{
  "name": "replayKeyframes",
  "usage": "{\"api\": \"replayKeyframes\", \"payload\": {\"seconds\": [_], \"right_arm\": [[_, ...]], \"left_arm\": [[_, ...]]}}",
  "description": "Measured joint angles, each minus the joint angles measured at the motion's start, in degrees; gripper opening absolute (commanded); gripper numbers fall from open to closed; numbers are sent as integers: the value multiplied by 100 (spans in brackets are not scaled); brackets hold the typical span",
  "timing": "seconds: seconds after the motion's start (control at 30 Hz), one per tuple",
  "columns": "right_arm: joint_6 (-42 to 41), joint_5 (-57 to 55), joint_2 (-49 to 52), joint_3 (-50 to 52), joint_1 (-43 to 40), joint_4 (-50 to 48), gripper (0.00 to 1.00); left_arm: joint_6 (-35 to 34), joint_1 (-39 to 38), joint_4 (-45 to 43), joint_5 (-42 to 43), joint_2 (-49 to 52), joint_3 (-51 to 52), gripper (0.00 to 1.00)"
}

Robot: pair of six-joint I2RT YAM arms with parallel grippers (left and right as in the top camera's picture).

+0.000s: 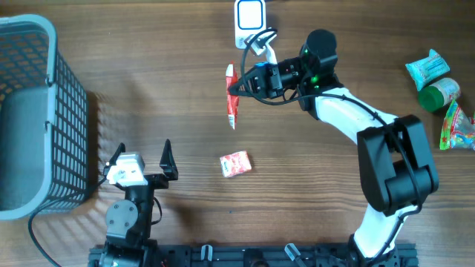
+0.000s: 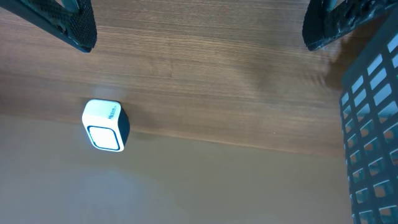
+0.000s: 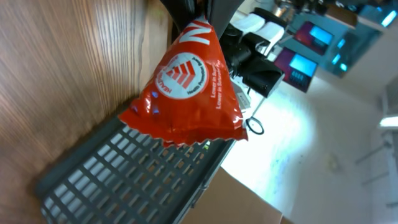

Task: Scan the item barcode
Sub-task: 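Hold the Nescafe stick up to the scanner with the right gripper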

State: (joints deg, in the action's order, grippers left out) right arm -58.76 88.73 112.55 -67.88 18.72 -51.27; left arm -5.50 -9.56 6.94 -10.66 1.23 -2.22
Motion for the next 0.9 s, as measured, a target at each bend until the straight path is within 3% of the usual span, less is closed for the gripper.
{"api": "replayKeyframes", "payload": {"seconds": [0.1, 0.27, 0.4, 0.63, 0.7, 0.9], "right_arm": [[-136, -142, 0, 0, 11, 181, 4], [76, -857, -2, -17, 26, 2824, 5], [1532, -3405, -4, -17, 33, 4924, 5], [3565, -6164, -407, -254, -131, 7788, 5], [4242, -6940, -828, -529, -157, 7945, 5], [5786, -7969, -1687, -1104, -157, 6347, 5]], "left_arm": [[-2, 0, 0, 2, 0, 0, 100], [0, 0, -2, 2, 0, 0, 100], [0, 0, -2, 2, -2, 0, 100], [-2, 0, 0, 2, 0, 0, 100], [0, 0, 0, 2, 0, 0, 100], [-2, 0, 0, 2, 0, 0, 100]]}}
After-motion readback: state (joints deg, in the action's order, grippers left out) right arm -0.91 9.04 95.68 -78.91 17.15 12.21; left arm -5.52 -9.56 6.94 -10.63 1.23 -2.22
